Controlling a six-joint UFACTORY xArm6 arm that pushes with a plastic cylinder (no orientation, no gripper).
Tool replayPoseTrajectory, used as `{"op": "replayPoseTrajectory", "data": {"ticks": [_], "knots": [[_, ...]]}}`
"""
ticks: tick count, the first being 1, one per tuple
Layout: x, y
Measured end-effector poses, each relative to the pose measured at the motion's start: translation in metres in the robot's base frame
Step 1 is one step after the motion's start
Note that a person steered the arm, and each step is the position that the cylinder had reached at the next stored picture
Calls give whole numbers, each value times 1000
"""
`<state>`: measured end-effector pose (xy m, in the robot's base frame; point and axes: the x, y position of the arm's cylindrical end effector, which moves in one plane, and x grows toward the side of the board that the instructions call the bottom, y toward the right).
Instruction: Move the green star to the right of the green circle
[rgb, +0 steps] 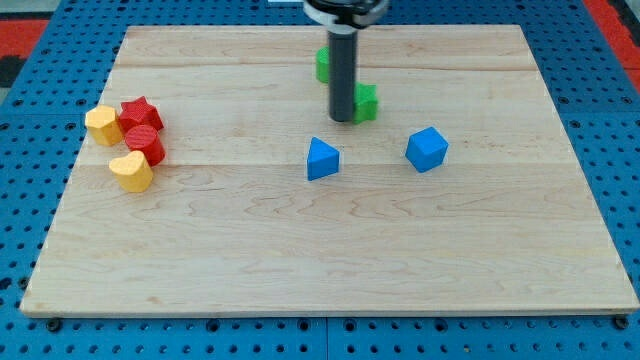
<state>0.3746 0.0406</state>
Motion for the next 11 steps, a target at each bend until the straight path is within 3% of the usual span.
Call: {"op": "replayPoseTrajectory", "data": {"ticks": [1, 3, 4, 5, 6, 8, 10, 11], "knots": [[6, 13], [-45, -4], [6, -5], [26, 22], [-3, 36], [-68, -20], [-11, -46], [-11, -46]]}}
